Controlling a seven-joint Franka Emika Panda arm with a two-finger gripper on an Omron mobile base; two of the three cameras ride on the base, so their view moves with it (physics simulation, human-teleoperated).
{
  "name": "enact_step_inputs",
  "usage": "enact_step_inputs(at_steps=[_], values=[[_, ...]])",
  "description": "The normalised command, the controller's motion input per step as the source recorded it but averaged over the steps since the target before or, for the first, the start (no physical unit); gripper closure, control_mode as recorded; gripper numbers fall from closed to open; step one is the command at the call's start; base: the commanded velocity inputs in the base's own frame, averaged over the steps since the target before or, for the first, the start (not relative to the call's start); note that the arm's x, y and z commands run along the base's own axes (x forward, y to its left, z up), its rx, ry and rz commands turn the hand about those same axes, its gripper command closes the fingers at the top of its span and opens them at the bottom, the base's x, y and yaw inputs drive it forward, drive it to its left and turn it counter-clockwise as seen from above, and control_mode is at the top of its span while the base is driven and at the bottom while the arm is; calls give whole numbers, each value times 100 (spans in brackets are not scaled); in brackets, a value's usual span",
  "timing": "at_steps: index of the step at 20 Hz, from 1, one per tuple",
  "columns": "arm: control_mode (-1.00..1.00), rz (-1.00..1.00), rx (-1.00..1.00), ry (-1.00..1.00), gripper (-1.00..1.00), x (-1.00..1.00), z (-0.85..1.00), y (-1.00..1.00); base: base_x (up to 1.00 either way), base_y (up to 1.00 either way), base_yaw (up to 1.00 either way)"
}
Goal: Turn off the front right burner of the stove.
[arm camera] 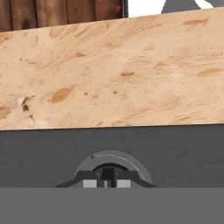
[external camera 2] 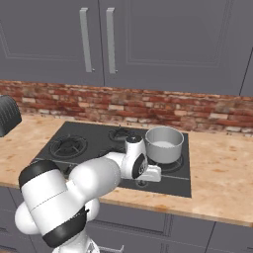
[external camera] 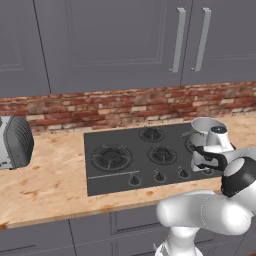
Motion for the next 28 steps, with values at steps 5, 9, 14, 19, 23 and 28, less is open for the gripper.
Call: enact_step_inputs(at_steps=[5, 9, 14, 19, 23, 28], values=[[-100, 0, 0, -1, 100, 0, 0, 0, 0, 0, 0], [-100, 0, 0, 0, 100, 0, 0, 0, 0, 0, 0], [-100, -1, 0, 0, 100, 1, -2, 0, 0, 0, 0], [-100, -5, 5, 0, 100, 0, 0, 1, 0, 0, 0], [-100, -13, 7, 0, 100, 0, 0, 10, 0, 0, 0], [-100, -17, 6, 0, 100, 0, -2, 25, 0, 0, 0]])
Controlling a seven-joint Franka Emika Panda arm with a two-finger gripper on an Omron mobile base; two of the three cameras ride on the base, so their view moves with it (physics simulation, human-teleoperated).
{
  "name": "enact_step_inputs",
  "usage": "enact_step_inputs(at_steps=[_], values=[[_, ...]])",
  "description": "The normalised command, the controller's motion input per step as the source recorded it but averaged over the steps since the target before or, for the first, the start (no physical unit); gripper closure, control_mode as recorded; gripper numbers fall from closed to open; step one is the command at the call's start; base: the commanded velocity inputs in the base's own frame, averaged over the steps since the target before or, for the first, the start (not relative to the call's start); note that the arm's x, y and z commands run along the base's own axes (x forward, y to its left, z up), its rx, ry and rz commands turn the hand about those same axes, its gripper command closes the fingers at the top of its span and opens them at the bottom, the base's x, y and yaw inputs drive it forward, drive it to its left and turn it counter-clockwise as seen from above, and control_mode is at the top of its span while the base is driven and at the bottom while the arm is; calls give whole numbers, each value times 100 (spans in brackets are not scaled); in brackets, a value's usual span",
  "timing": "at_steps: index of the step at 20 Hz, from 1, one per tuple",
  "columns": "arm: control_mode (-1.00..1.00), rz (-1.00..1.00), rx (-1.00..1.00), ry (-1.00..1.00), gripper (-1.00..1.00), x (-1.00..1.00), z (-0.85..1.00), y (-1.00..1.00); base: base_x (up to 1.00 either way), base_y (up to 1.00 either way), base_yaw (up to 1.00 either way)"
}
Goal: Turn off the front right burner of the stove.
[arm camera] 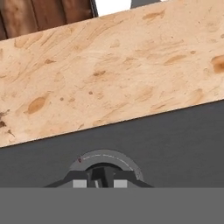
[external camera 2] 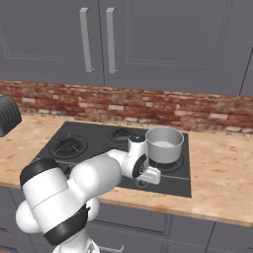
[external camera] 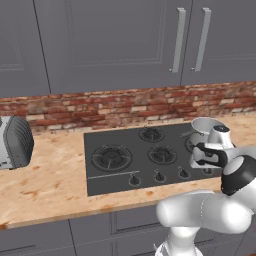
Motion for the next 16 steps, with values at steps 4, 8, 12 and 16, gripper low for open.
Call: enact_step_inputs(at_steps=[4, 8, 12, 16], values=[[-100, -19, 0, 0, 100, 0, -13, 36, 0, 0, 0], [-100, -18, 0, 0, 100, 0, -14, 28, 0, 0, 0], [-100, -19, 0, 0, 100, 0, -10, 21, 0, 0, 0], [-100, -23, 0, 0, 100, 0, -6, 11, 0, 0, 0]])
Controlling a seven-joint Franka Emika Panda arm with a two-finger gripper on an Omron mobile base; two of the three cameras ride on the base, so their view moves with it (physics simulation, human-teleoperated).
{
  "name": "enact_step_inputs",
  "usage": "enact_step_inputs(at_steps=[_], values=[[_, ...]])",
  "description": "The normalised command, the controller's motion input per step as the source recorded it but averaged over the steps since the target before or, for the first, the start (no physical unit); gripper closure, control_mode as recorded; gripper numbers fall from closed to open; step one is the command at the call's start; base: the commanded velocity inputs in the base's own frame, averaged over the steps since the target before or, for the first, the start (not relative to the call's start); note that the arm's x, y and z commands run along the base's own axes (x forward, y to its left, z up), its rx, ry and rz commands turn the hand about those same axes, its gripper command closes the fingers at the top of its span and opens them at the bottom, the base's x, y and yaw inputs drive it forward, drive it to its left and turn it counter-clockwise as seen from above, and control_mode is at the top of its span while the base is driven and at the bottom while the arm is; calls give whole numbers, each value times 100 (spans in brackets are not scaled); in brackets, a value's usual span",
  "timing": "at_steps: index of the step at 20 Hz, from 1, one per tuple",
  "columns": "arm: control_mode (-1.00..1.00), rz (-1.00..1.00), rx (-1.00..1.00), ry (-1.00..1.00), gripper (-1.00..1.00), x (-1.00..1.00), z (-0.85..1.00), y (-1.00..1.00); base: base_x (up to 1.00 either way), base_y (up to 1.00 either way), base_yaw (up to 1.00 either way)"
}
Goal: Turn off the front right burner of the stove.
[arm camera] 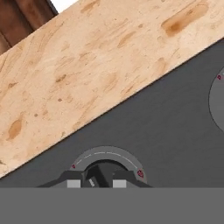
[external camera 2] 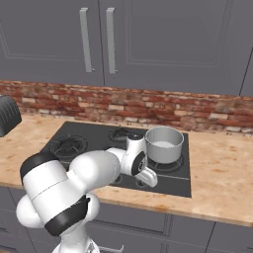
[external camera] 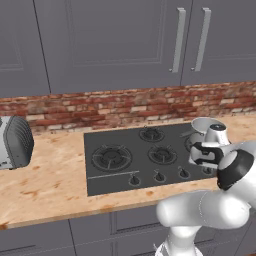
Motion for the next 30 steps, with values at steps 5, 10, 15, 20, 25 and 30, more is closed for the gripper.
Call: enact_step_inputs(at_steps=[5, 10, 15, 20, 25, 30], values=[[-100, -27, 2, 0, 100, -1, -8, 10, 0, 0, 0], [-100, -28, 1, 0, 100, -1, -10, 16, 0, 0, 0], [-100, -30, 2, 0, 100, -6, -9, 16, 0, 0, 0], [-100, -34, 3, 0, 100, -18, -12, 6, 0, 0, 0], [-100, -36, 6, 0, 100, -19, -13, 2, 0, 0, 0], [-100, -36, 4, 0, 100, -2, -12, 8, 0, 0, 0]])
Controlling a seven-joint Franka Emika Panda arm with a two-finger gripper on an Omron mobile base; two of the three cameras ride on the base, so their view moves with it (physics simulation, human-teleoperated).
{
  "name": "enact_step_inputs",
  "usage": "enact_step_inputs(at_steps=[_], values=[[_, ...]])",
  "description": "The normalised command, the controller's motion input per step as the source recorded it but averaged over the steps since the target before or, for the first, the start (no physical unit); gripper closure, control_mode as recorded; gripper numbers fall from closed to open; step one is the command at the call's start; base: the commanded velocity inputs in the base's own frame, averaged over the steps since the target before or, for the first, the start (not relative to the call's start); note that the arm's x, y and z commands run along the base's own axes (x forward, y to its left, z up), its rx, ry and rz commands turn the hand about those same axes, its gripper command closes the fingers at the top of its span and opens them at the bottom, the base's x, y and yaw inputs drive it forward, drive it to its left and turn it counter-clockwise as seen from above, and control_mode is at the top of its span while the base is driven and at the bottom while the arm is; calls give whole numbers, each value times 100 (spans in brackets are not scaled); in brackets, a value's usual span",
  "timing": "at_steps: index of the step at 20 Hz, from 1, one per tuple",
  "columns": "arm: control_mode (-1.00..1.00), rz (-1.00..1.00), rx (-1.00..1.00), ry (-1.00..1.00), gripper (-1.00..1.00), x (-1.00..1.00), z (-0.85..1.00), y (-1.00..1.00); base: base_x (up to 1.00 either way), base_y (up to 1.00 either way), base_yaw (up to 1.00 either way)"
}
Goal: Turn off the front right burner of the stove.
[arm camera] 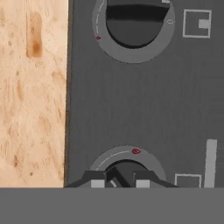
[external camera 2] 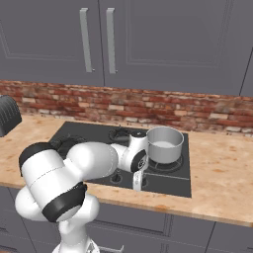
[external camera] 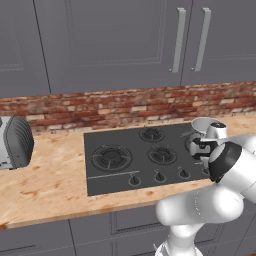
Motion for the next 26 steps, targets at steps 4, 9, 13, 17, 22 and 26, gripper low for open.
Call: enact_step_inputs(at_steps=[4, 9, 13, 17, 22, 26], values=[[-100, -36, 3, 0, 100, -4, -11, 5, 0, 0, 0], [-100, -39, 1, -1, 100, -22, -15, 4, 0, 0, 0], [-100, -40, 0, -5, 100, -33, -26, 0, 0, 0, 0], [-100, -41, 0, -5, 100, -20, -25, 0, 0, 0, 0], [-100, -42, 0, -2, 100, -6, -17, 0, 0, 0, 0], [-100, -44, 0, -1, 100, -12, -15, 0, 0, 0, 0]])
